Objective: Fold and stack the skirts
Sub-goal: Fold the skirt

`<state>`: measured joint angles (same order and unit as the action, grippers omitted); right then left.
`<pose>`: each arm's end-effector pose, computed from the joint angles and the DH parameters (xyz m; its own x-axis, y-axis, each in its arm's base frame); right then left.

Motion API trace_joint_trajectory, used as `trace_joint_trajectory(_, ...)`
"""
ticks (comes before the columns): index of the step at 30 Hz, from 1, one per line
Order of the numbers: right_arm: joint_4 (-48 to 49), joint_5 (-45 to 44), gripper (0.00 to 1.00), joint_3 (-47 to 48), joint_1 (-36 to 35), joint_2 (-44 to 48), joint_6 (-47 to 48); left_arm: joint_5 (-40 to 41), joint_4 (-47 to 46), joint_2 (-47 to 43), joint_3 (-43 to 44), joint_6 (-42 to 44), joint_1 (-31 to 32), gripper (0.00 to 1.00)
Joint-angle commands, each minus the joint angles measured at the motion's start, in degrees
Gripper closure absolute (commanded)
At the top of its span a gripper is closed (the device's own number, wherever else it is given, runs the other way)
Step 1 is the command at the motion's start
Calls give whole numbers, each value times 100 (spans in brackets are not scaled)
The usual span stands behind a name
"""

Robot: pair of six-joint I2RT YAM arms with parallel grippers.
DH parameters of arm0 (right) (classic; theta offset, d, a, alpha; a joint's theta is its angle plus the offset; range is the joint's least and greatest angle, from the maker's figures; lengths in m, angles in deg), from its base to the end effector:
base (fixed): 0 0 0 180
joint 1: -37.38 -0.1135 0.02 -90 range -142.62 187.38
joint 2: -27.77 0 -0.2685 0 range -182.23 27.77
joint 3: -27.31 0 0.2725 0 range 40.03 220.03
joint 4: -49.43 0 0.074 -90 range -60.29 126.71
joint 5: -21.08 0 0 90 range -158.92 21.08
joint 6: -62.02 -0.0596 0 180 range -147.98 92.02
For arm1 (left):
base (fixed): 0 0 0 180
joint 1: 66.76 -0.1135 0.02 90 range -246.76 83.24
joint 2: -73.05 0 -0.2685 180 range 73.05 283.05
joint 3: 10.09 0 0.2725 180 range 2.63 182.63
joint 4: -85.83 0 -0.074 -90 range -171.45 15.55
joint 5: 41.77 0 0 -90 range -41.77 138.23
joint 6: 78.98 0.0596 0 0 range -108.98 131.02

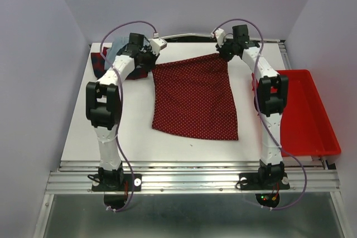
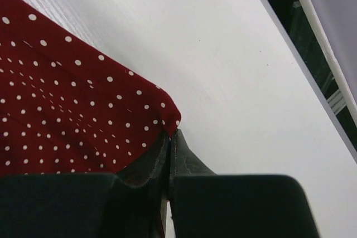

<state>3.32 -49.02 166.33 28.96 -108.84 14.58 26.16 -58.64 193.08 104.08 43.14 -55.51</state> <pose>0.5722 0.1052 0.2196 -0.2456 -0.6793 -0.6916 -0.7430 0.5902 -0.3158 0.5080 -0.1239 0.2327 -0.3061 0.5633 -0.7675 0.7321 0.6546 0.1885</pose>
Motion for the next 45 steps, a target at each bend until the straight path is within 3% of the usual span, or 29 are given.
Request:
trace_joint_trajectory(1, 201, -5, 99, -78, 96, 934, -73, 211, -628, -1172, -465, 180, -26, 100)
trace_joint_trajectory(14, -528, 734, 99, -2916, -36, 3490, 199, -210, -1349, -3439, -3470, 1155, -17, 100)
trace_joint_trajectory(23, -134, 629, 99, -6097, -511, 4916, -81, -299, -1805, -5127, -6089, 1912, 272, 100)
trace_joint_trajectory(28, 744, 322, 99, -7232, -810, 5084, -432, 131, -2403, -5175, -6840, 1738, 580, 100)
trace_joint_trajectory(32, 781, 190, 99, -7068, -810, 4759, -530, 150, -2299, -4666, -6587, 1430, 660, 100)
trace_joint_trajectory(33, 764, 190, 99, -7023, -810, 4741, -530, 115, -2246, -4586, -6524, 1411, 668, 95)
trace_joint_trajectory(36, 650, 260, 99, -6926, -810, 4776, -469, -131, -1615, -4497, -6313, 1577, 668, 56)
trace_joint_trajectory(37, 588, 321, 99, -6900, -810, 4793, -451, -192, -1561, -4671, -6304, 1613, 668, 49)
trace_joint_trajectory(40, 438, 374, 99, -6908, -862, 4925, -390, -386, -1411, -5093, -6348, 1780, 677, 37)
trace_joint_trajectory(45, 368, 392, 99, -7049, -862, 5075, -302, -342, -824, -5262, -5971, 2035, 712, 36)
